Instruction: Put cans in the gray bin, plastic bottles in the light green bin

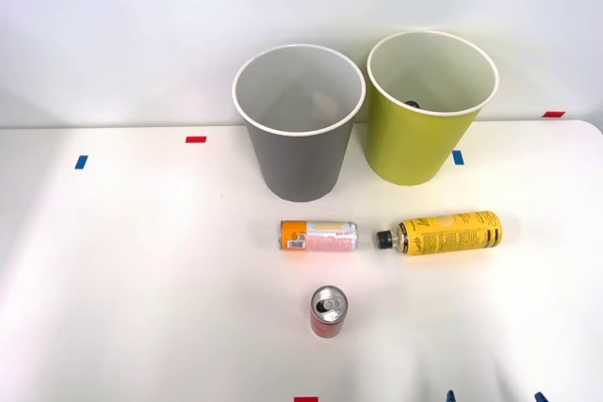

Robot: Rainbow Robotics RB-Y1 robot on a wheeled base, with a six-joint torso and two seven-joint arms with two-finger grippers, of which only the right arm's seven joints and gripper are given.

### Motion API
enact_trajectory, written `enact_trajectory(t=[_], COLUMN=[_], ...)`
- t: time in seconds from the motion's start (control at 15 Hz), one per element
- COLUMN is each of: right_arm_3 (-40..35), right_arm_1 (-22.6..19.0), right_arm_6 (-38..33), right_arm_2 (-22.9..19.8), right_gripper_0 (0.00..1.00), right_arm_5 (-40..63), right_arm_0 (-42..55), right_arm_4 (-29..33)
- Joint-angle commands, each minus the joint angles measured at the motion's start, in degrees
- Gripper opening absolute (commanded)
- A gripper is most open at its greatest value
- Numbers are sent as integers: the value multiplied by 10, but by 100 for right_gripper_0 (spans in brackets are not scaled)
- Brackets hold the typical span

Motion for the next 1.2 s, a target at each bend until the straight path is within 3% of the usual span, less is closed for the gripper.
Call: enact_trajectory(t=[0.07,1.2], right_arm_3=[0,21], right_arm_1=[0,4], right_arm_6=[0,2], right_arm_2=[0,-4], right_gripper_0=[100,100], right_arm_5=[0,12], right_arm_0=[0,-26], right_arm_4=[0,-4])
